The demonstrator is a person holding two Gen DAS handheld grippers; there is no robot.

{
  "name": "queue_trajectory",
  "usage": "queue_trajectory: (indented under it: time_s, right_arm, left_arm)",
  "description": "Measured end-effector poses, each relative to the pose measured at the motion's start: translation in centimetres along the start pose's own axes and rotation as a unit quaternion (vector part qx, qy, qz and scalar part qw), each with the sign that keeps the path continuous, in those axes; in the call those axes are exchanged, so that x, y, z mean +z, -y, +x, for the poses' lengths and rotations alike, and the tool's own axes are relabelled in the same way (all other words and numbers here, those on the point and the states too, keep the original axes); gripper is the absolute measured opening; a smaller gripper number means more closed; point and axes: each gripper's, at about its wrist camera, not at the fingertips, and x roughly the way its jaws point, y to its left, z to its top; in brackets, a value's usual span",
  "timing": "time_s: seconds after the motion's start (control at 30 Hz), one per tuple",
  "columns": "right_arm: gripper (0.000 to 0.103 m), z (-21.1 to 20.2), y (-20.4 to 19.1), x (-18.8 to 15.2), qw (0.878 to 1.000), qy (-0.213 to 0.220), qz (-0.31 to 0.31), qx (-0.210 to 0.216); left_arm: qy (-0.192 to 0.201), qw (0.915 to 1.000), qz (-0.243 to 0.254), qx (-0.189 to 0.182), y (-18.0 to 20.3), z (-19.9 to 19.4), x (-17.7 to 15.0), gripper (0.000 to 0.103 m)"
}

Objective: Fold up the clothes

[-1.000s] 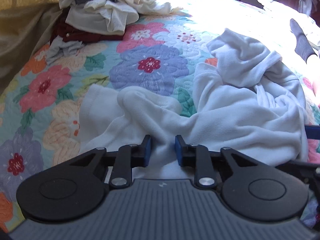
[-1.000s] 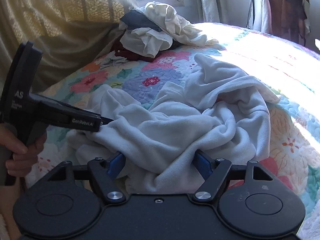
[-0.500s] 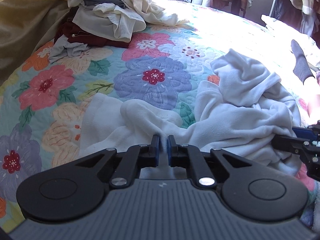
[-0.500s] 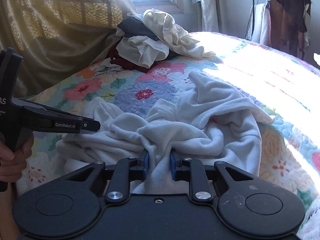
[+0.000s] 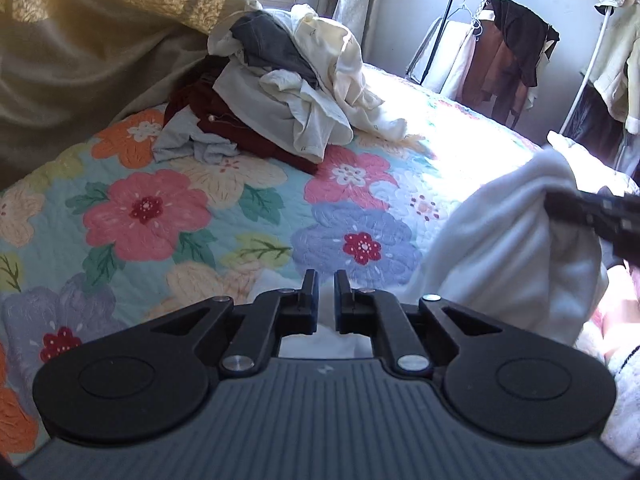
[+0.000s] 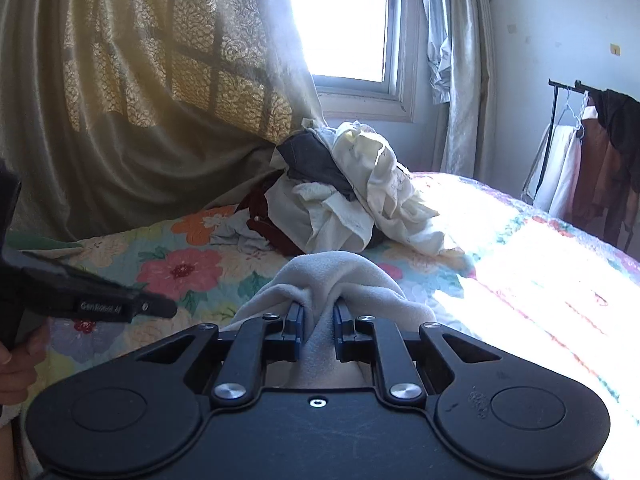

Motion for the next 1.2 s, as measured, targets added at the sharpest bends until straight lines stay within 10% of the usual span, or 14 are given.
queue_trajectory:
  time_s: [0.3, 0.57, 0.93, 1.2]
  right_arm:
    - [0.022, 3.6, 0.1, 6.2, 0.997, 0.067, 0.036, 0.022]
    - [0.054, 5.1, 2.2, 1.2, 0.989, -0.032, 0.142, 0.007]
    - [0.057, -5.0, 4.3, -10.2, 0.969, -0.056, 0.238, -0.04]
    - [0.058, -4.3, 3.2, -12.3, 0.971, -0.09, 0.218, -0.031]
  left_arm:
    - [-0.008, 0.9965, 0.027, -0.078, 1.6, -1.0, -0.7, 0.05]
    - [-0.076, 0.9937, 0.005, -0.083, 1.7, 1.2, -1.9, 0.053]
    - [-0.111, 0.9909, 0.012, -0.075, 4.0, 1.6, -4.2, 0.053]
    - [-0.114, 0.9914, 0.02, -0.061, 4.1, 1.7, -4.4, 0.053]
